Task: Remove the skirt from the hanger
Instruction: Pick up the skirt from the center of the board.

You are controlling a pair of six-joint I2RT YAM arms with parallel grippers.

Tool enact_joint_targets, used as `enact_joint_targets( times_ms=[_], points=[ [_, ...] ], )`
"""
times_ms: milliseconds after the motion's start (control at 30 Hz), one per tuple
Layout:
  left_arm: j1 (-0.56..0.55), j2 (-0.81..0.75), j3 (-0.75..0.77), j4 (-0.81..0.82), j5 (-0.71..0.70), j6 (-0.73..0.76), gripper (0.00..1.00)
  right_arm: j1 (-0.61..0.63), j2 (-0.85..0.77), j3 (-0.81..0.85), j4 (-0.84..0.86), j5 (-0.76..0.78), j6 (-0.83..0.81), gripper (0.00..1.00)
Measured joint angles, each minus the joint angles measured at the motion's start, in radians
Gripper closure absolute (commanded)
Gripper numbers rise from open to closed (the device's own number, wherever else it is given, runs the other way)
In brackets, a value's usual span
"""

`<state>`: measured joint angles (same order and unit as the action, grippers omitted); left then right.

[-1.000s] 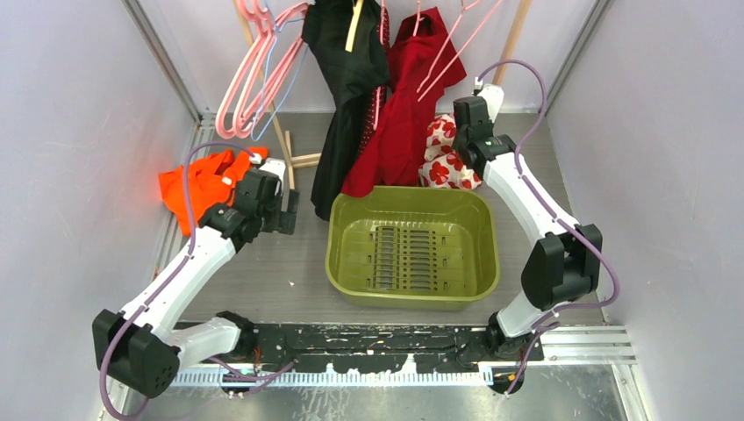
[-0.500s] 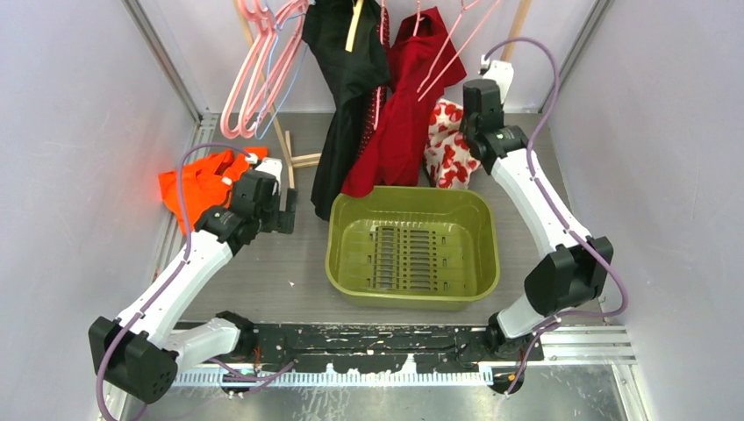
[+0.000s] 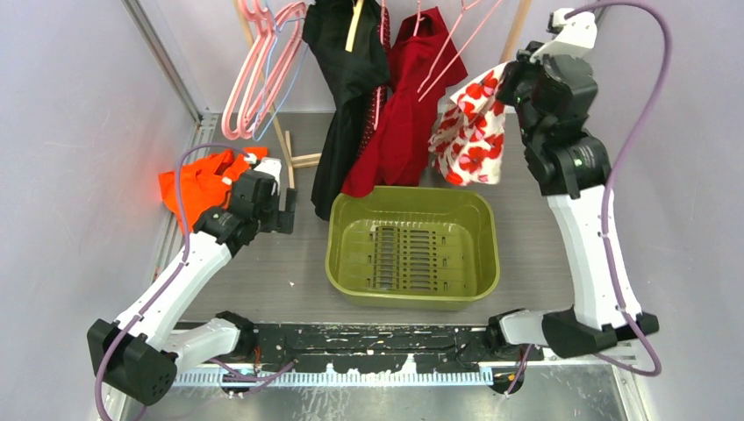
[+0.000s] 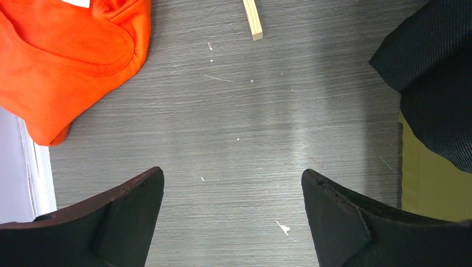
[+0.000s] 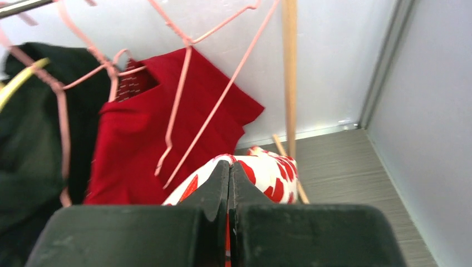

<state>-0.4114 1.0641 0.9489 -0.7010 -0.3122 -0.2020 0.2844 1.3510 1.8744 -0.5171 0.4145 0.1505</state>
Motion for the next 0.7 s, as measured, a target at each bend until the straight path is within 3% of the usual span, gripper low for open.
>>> enact_joint_targets(
  times_ms=[400,700],
  points=[
    [0.0,0.019,0.0,0.005,0.021,0.005,0.08,0.009,-0.294,0.03,-0.256,-0.477,0.145,0.99],
    [0.0,0.079,0.021,0.017,0.069,0.003,0.09,0.01,-0.321,0.179,-0.269,-0.759,0.285,0.99]
  ],
)
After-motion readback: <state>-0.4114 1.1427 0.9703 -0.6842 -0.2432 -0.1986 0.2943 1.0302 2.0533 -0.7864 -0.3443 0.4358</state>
